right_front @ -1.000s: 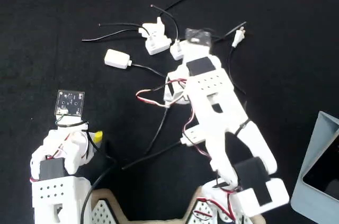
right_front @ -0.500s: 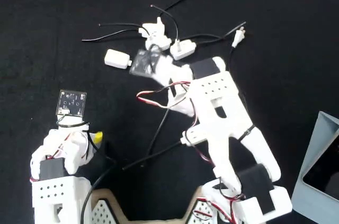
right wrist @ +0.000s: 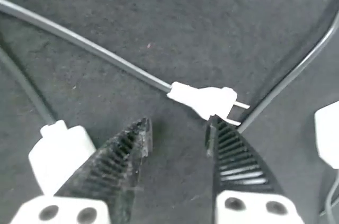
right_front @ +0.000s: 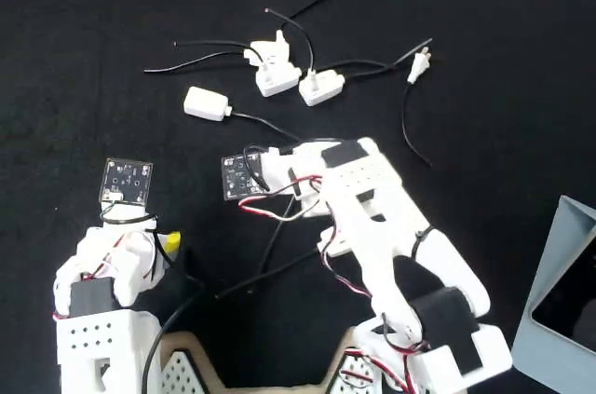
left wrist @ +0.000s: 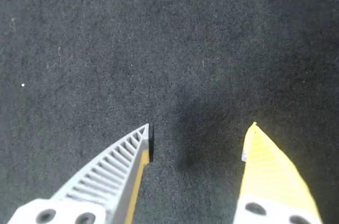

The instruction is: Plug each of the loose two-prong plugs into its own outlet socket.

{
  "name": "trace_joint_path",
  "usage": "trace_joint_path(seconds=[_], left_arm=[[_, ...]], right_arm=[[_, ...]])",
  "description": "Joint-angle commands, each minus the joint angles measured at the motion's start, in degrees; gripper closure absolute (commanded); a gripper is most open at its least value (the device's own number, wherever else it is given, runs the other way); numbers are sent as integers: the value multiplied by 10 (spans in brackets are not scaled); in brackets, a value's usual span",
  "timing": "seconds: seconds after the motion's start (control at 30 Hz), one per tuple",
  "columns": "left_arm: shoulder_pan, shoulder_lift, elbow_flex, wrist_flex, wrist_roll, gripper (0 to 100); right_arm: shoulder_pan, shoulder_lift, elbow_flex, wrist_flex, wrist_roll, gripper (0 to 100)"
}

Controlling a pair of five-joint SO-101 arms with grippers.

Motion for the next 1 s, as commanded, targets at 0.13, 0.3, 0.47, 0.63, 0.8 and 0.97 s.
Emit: trace_joint_path(seconds=[0.13, 0.3, 0.47, 0.63, 0.8, 0.97], left_arm=[[-5, -7, 1, -3, -4, 722], [-5, -7, 1, -3, -4, 722], [-5, -7, 1, -3, -4, 722], [-5, -7, 1, -3, -4, 722], [-5, -7, 1, -3, -4, 722], [-5, -7, 1, -3, -4, 722]], right_arm=[[-19, 46, -12, -45, 7, 832], [-44, 48, -1, -46, 7, 832], [-44, 68, 7, -67, 6, 832], [-17, 115, -12, -64, 6, 832], [3, 147, -40, -64, 7, 832], [0, 190, -47, -69, 7, 949]])
